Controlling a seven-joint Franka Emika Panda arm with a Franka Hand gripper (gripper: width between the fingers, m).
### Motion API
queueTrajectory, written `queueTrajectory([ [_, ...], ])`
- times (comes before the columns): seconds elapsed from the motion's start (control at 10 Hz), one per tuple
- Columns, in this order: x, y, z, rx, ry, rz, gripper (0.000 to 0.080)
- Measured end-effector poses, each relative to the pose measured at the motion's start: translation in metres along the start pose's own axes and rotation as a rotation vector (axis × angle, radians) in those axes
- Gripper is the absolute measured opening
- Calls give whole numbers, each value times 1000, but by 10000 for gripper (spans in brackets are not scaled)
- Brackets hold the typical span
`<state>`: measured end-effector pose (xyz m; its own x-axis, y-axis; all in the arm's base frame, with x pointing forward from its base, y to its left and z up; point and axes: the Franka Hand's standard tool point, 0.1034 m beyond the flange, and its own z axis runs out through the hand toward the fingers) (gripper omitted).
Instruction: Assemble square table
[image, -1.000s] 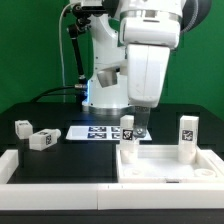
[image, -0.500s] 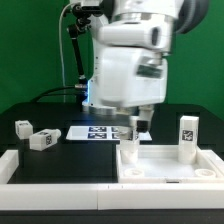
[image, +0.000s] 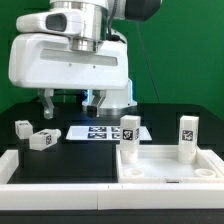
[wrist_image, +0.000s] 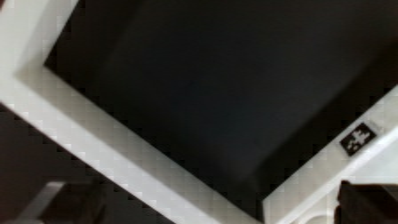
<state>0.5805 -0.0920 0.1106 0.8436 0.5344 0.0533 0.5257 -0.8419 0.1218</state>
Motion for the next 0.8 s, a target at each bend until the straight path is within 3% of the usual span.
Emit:
queueTrajectory([
  [0.4,-4,1,2,16,6,269,649],
  [0.6,-47,20,12,25,-13,531,649],
  [0.8,-89,9,24,47,-43,735,649],
])
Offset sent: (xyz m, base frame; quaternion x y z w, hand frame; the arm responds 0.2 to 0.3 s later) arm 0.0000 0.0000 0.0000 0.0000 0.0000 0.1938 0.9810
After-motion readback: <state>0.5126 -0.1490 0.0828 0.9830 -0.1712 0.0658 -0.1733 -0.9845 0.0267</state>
